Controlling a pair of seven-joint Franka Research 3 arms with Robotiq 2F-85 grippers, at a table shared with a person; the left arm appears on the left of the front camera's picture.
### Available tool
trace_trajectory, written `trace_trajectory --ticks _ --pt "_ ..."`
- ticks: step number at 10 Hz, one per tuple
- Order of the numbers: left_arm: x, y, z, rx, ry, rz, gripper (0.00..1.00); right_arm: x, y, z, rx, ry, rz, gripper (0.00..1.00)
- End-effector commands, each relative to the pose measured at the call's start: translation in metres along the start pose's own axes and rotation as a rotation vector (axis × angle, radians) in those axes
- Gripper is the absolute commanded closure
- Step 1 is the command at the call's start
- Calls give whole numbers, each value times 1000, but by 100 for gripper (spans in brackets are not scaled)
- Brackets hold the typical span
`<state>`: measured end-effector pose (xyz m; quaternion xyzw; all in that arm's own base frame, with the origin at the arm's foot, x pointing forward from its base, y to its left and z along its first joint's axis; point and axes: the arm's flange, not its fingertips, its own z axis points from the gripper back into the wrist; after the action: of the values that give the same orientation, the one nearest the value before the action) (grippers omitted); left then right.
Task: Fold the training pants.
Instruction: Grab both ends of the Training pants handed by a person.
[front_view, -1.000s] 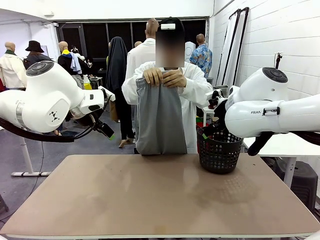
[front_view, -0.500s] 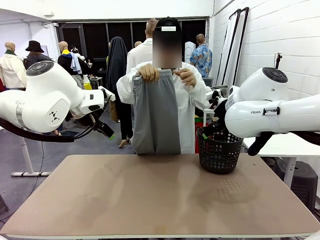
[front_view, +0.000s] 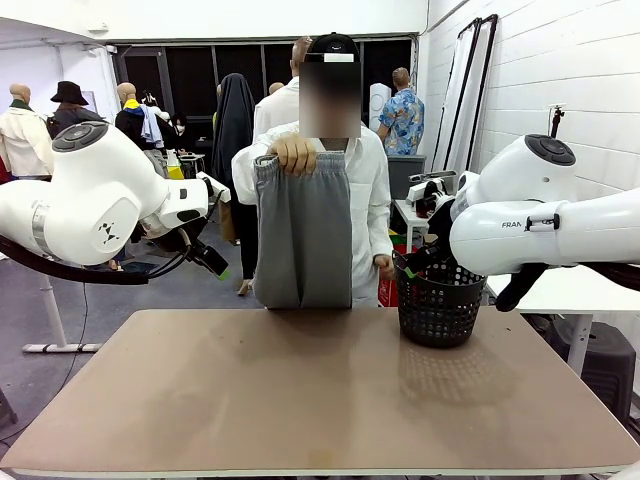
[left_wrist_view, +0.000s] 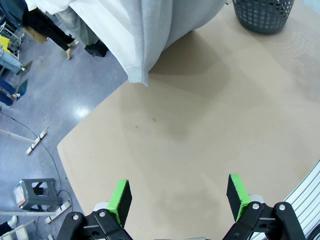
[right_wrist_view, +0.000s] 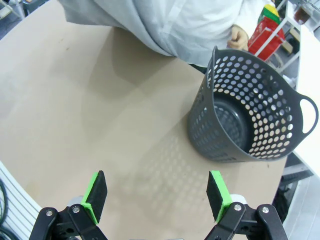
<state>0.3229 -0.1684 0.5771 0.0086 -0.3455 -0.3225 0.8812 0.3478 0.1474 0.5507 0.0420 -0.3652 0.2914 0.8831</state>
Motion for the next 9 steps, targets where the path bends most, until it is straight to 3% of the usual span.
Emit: trace_trajectory --ticks 1,9 --pt "-1 1 0 -6 -4 -9 0 0 0 0 0 0 1 0" --pt "-1 1 0 -6 -4 -9 0 0 0 0 0 0 1 0"
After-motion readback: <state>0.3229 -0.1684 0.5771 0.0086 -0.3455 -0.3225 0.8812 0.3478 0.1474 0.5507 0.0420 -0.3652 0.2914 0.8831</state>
